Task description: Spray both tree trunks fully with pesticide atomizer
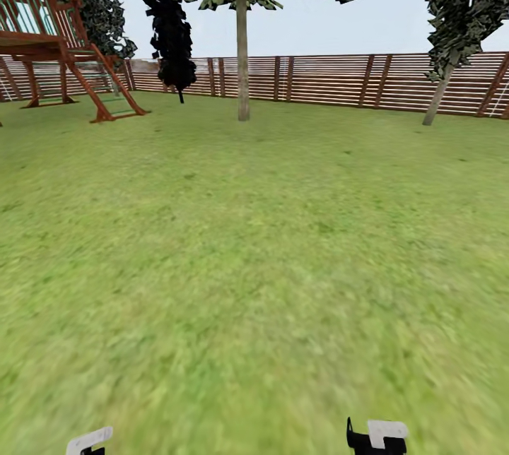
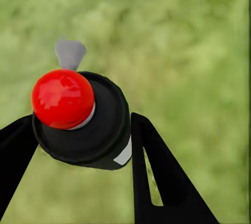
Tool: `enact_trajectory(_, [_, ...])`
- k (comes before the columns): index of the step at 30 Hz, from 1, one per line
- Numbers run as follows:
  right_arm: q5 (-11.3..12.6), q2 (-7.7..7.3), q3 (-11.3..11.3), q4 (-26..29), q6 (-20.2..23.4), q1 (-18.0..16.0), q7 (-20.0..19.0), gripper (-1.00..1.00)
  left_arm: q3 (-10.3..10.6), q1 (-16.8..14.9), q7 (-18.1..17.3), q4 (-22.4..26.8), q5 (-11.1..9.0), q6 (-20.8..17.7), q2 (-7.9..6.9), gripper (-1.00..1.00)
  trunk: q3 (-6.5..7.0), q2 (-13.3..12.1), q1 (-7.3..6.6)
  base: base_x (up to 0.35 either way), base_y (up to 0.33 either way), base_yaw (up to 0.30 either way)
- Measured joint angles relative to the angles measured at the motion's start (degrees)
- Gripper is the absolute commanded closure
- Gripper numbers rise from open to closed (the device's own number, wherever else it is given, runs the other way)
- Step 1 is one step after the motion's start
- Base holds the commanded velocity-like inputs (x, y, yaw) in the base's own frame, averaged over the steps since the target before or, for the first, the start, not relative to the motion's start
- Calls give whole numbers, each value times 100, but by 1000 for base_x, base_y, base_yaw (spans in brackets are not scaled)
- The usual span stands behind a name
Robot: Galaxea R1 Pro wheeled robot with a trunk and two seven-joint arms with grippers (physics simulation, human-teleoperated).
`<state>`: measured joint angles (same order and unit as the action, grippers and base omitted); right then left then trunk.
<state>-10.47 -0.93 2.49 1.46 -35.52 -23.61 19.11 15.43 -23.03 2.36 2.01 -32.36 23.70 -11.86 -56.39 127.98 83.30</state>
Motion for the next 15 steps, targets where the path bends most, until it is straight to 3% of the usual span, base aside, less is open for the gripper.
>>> enact_trajectory(15, [0,0,0,0,0,0,0,-100,0,0,2,0,0,0,0,100,0,0,0,338,0,0])
